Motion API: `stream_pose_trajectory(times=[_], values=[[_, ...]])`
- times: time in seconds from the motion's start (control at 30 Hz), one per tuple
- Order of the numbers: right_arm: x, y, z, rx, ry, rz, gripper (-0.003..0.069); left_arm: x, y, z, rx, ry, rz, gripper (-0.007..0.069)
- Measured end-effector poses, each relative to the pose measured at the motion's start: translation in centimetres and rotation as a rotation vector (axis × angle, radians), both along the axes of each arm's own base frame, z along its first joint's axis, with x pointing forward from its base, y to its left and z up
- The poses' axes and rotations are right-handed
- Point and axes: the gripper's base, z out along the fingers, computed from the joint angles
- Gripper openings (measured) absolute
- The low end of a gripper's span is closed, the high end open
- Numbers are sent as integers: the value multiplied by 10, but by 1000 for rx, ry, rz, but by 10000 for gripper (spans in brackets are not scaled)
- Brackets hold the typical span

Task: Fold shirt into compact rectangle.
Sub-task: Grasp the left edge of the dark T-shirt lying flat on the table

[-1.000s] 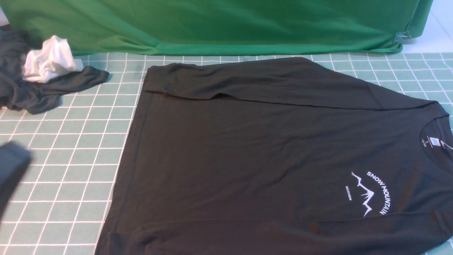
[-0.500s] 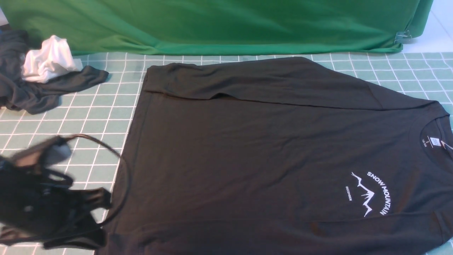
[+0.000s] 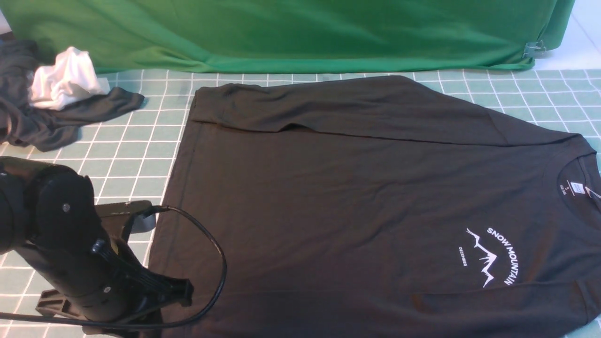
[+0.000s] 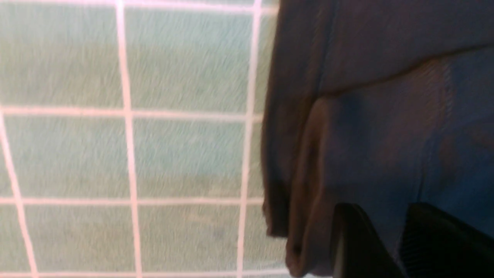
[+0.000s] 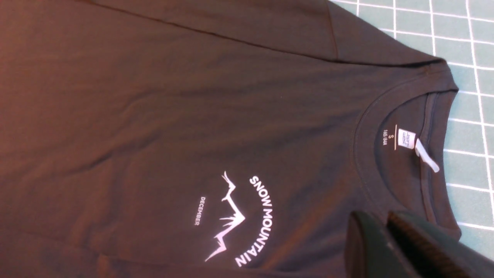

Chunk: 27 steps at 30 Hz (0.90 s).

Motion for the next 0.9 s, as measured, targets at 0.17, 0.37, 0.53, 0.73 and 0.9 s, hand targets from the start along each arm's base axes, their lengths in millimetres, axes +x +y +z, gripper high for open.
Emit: stream_pose_trajectory(times=[0.17, 0.37, 0.53, 0.73, 0.9], values=[[1, 0, 0, 0, -7, -1, 87, 6, 3, 0, 42, -66, -38, 370], [1, 0, -1, 1, -12, -3, 94, 11, 2, 1, 30, -131, -28, 455], [0, 0, -13, -1, 20, -5, 104, 10, 2, -2, 26, -140, -25, 463], [2, -1, -15, 1, 0, -11, 118, 3, 4, -18, 19, -172, -20, 463], [2, -1, -15, 2, -5, -12, 123, 6, 3, -18, 11, -198, -15, 463]])
